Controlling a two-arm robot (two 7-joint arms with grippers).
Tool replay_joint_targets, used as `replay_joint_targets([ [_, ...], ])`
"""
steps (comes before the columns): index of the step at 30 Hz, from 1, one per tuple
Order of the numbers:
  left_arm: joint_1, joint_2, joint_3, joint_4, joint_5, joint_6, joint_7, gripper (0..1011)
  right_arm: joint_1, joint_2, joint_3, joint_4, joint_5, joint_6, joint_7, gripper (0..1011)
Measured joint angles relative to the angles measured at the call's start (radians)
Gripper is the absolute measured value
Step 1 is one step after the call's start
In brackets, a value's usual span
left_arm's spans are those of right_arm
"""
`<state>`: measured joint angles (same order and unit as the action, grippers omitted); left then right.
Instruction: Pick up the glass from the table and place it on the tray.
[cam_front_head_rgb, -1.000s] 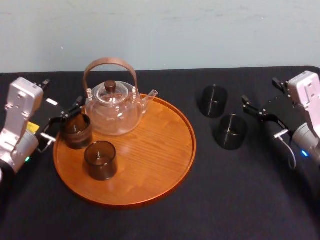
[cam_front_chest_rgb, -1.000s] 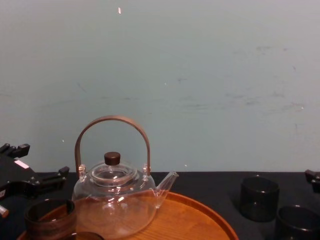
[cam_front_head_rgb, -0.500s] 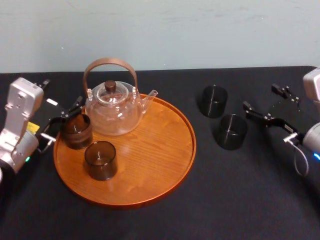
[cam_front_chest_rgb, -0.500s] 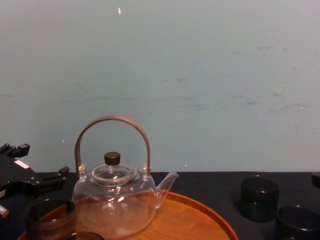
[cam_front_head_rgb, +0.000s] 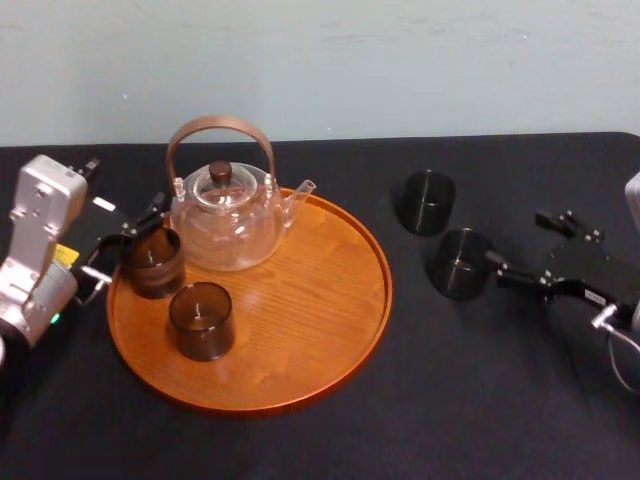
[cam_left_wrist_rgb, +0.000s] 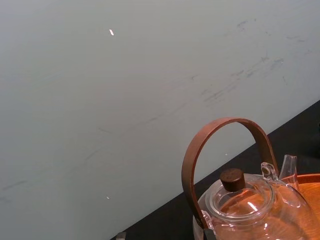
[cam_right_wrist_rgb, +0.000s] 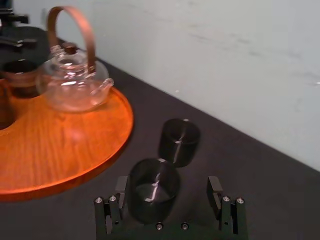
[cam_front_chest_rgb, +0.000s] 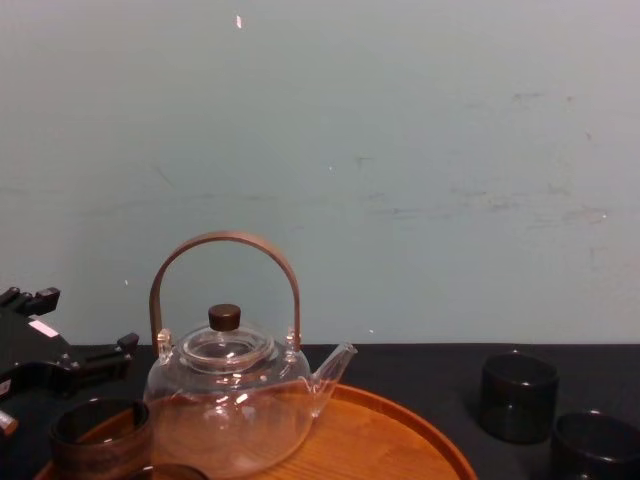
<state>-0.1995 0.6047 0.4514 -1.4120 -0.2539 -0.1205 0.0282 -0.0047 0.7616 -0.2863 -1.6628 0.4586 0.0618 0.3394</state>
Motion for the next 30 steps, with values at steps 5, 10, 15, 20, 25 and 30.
replay_joint_targets([
  [5,0.0,0.0,0.0,0.0,0.0,0.0,0.0,1001,-0.019,0.02,0.008,-0.015,0.005,0.018,0.04,1002],
  [10,0.0,0.0,0.0,0.0,0.0,0.0,0.0,1001,-0.031,0.028,0.015,-0.023,0.005,0.039,0.071,1002],
  [15,0.0,0.0,0.0,0.0,0.0,0.0,0.0,1001,-0.029,0.018,0.02,-0.023,0.007,0.071,0.081,1002],
  [20,0.0,0.0,0.0,0.0,0.0,0.0,0.0,1001,-0.015,-0.005,0.02,-0.011,0.007,0.112,0.086,1002],
  [25,0.0,0.0,0.0,0.0,0.0,0.0,0.0,1001,0.008,-0.03,0.012,0.006,0.007,0.155,0.095,1002],
  [30,0.0,0.0,0.0,0.0,0.0,0.0,0.0,1001,0.031,-0.049,0.002,0.027,0.008,0.182,0.1,1002],
])
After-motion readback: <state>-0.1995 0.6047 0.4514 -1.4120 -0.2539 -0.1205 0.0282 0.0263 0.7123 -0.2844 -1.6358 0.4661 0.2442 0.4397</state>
